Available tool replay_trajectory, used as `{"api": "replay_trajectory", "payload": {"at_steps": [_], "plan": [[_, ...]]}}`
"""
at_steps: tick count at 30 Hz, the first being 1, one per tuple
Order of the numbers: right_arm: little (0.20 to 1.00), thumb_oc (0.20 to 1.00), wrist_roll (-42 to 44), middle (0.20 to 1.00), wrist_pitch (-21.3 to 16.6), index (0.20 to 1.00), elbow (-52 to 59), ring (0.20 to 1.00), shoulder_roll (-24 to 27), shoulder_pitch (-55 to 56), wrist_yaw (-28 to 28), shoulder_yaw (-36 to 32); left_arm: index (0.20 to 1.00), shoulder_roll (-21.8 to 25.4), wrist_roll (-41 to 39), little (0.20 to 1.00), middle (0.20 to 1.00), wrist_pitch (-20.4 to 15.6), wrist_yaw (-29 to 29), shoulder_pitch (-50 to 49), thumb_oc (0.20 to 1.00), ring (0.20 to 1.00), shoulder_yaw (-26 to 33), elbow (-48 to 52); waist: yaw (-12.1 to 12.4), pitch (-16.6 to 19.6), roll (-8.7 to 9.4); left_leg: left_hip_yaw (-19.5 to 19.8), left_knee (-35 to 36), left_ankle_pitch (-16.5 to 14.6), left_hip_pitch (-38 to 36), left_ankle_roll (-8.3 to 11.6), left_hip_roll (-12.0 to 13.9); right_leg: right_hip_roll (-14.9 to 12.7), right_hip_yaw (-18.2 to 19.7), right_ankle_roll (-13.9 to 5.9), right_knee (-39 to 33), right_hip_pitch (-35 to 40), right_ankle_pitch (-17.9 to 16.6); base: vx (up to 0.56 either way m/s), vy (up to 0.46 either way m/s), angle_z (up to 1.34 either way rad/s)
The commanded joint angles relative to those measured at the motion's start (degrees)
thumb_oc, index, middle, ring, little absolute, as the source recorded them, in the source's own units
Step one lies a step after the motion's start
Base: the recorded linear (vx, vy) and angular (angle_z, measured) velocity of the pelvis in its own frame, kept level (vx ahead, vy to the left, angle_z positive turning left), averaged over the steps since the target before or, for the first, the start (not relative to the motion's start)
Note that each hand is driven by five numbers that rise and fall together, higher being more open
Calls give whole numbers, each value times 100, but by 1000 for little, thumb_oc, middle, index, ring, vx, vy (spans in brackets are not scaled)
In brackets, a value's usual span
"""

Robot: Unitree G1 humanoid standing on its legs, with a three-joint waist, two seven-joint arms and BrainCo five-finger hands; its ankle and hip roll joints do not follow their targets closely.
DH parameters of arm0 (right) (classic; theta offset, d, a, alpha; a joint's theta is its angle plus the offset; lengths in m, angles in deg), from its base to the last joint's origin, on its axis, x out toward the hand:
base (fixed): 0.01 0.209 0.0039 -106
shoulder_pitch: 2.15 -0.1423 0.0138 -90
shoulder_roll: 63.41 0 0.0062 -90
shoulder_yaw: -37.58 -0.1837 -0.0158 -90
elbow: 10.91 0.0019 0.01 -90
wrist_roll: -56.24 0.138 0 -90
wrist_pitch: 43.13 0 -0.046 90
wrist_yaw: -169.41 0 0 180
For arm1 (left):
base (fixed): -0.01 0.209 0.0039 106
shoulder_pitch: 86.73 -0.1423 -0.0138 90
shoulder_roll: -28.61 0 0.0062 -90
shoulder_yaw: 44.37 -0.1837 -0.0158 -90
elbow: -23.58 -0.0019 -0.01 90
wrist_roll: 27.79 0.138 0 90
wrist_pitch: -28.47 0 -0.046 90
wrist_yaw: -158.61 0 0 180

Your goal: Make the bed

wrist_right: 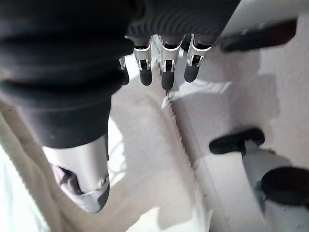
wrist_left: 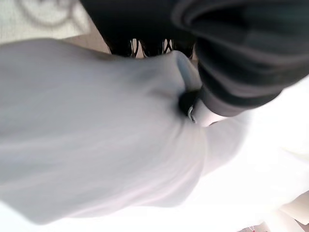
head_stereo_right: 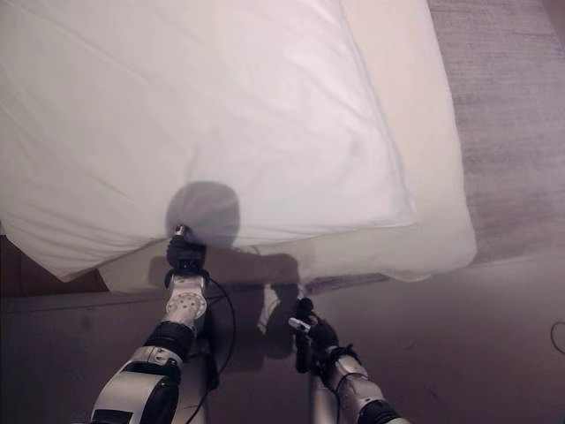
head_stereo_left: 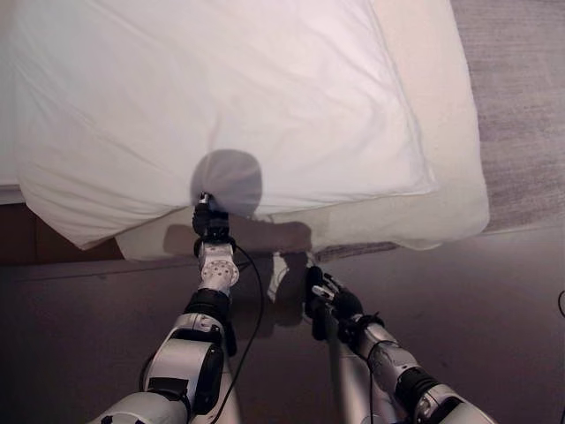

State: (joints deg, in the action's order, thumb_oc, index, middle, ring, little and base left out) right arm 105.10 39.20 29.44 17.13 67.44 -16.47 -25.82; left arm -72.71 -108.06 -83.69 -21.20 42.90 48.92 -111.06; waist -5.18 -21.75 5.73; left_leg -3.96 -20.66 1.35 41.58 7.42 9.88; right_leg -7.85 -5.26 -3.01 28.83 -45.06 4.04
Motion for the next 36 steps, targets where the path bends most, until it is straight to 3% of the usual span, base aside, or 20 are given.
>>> {"api": "replay_trajectory", "payload": {"at_steps": [1, 2, 3, 4, 7, 13, 18, 24, 30, 31, 36], "plan": [[1000, 1000, 1198, 1000, -20, 1000, 322, 1000, -248, -131, -488, 69, 200, -184, -16, 200, 200, -146, 516, 328, 200, 200, -515, 878, 67, -6, -210, 53, -105, -119, 248, -266, -304, -8, 40, -379, -794, 87, -488, 0, 0, 0], [1000, 1000, 1202, 1000, -20, 1000, 313, 1000, -249, -138, -496, 65, 200, -185, -15, 200, 200, -148, 514, 327, 200, 200, -519, 882, 69, -8, -209, 53, -103, -119, 246, -266, -304, -9, 41, -379, -794, 87, -488, 32, 34, 3], [1000, 1000, 1936, 1000, 120, 1000, 241, 1000, -429, -346, -720, -54, 200, -286, -44, 200, 200, -135, 616, 297, 200, 200, -660, 1188, 123, -24, -254, 75, -101, -130, 250, -288, -353, -18, 55, -382, -771, 85, -475, 0, 0, 0], [1000, 1000, 1946, 1000, 123, 1000, 226, 1000, -428, -358, -731, -63, 200, -289, -41, 200, 200, -138, 609, 292, 200, 200, -669, 1200, 130, -29, -252, 74, -102, -131, 249, -289, -353, -18, 56, -383, -768, 85, -473, 26, 41, 2], [1000, 1000, 3149, 1000, 297, 1000, 85, 1000, -750, -866, -1022, -422, 200, -584, -87, 200, 200, -207, 621, 200, 200, 200, -979, 1960, 254, -105, -368, 107, -48, -116, 251, -316, -446, -63, 45, -389, -761, 108, -471, 12, 16, 5], [1000, 1000, 4282, 1000, 414, 1000, 630, 1000, -962, -1247, -1234, -703, 200, -644, 197, 200, 200, -310, 352, -124, 200, 200, -1357, 3044, 409, -237, -484, 186, 25, -70, 254, -335, -550, -112, -13, -382, -734, 129, -422, 17, -2, 13], [1000, 1000, 4442, 1000, 380, 1000, 1334, 1000, -904, -1279, -1365, -597, 200, -552, 272, 200, 200, -329, 237, -413, 200, 200, -1441, 3598, 457, -245, -518, 212, -11, -83, 275, -361, -564, -122, -21, -384, -696, 106, -399, 15, 1, 7], [1000, 1000, 4568, 1000, -13, 1000, 2116, 1000, -726, -1270, -1371, -813, 200, -320, 547, 200, 200, -542, -176, -858, 200, 200, -1340, 4094, 508, -243, -605, 241, -35, -83, 310, -371, -603, -157, -42, -386, -600, 44, -364, 0, 0, 0], [1000, 1000, 4695, 1000, -390, 1000, 2901, 1000, -529, -1118, -1433, -1314, 200, -168, 964, 200, 200, -927, -859, -1296, 200, 200, -922, 4471, 522, -211, -679, 276, -118, -124, 404, -397, -621, -191, -51, -376, -467, -74, -309, 2, 4, 2], [1000, 1000, 4697, 1000, -524, 1000, 3051, 1000, -464, -1098, -1416, -1501, 200, -106, 1229, 200, 200, -1017, -1176, -1350, 200, 200, -720, 4463, 533, -201, -702, 276, -102, -114, 418, -384, -612, -201, -68, -384, -476, -94, -306, 0, 0, 0], [1000, 1000, 4647, 1000, -723, 1000, 3515, 1000, -325, -903, -1343, -1840, 200, -78, 1552, 200, 200, -1163, -1707, -1561, 200, 200, -330, 4664, 529, -138, -732, 260, -85, -94, 486, -398, -595, -203, -54, -379, -452, -170, -310, 0, 0, 0]]}}
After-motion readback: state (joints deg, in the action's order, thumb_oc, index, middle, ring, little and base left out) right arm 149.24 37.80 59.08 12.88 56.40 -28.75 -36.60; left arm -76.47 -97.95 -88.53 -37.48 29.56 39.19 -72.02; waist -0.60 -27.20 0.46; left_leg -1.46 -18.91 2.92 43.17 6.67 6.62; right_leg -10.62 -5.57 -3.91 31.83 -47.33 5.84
